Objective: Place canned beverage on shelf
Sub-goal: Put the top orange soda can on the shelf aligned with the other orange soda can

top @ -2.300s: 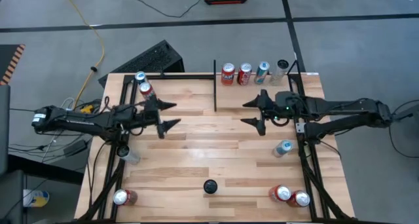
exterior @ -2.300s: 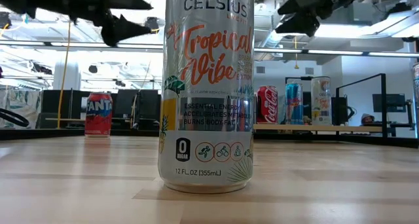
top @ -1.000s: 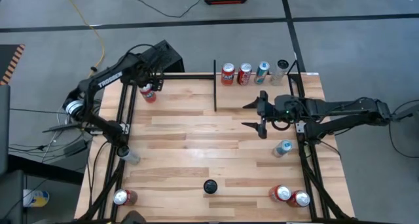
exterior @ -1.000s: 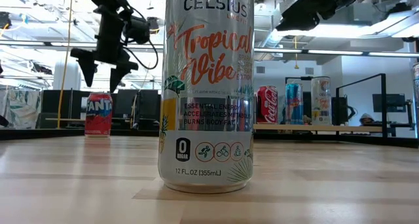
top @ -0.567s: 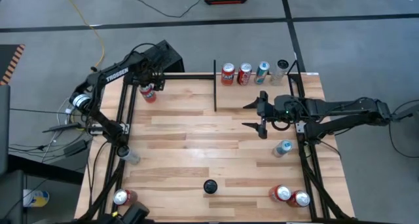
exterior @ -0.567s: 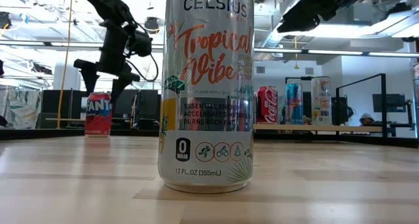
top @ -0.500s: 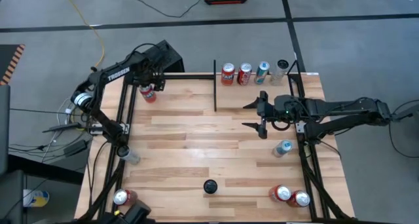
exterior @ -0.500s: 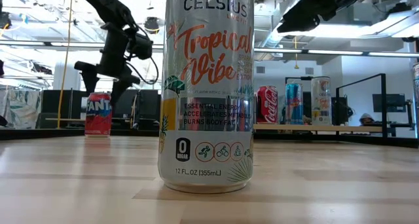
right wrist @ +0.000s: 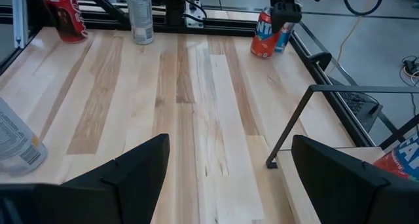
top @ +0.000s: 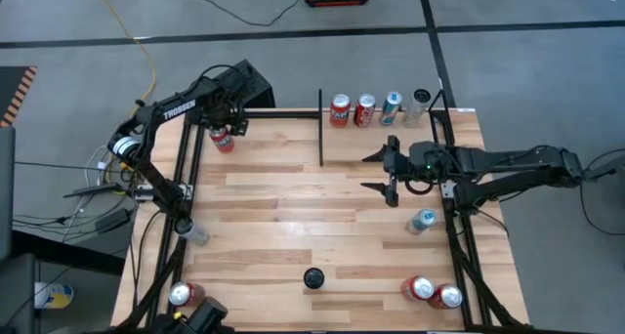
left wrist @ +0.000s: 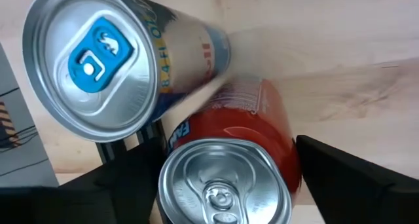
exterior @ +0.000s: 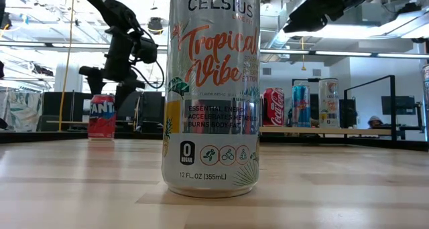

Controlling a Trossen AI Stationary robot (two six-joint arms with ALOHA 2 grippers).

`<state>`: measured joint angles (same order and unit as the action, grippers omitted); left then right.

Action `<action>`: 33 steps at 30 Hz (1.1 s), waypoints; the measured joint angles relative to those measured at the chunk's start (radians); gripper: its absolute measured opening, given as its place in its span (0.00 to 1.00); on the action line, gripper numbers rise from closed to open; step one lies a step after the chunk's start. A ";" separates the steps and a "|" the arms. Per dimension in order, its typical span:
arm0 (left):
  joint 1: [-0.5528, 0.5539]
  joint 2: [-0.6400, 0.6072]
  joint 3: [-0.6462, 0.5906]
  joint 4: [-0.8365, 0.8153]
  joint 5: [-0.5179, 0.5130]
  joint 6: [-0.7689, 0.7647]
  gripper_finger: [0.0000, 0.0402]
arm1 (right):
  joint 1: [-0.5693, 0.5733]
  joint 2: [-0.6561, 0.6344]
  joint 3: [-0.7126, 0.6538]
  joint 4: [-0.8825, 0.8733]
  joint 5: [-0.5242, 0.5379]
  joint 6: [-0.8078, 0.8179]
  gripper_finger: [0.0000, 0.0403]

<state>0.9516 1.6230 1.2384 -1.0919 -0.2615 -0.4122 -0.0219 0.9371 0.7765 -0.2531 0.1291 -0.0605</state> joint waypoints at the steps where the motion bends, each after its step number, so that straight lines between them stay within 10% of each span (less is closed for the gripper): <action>1: 0.000 0.000 0.000 -0.001 0.000 0.007 0.73 | 0.000 0.000 0.000 0.000 0.000 0.001 0.86; 21: -0.302 -0.062 0.117 -0.021 0.283 0.192 0.70 | 0.006 -0.020 0.000 -0.075 0.008 0.181 0.86; 33: -0.690 -0.066 0.320 0.154 0.259 0.192 0.70 | 0.218 -0.107 -0.077 -0.047 0.379 0.308 0.86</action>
<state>0.2612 1.5570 1.5586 -0.9375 -0.0029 -0.2203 0.1962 0.8298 0.6995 -0.3001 0.5077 0.2474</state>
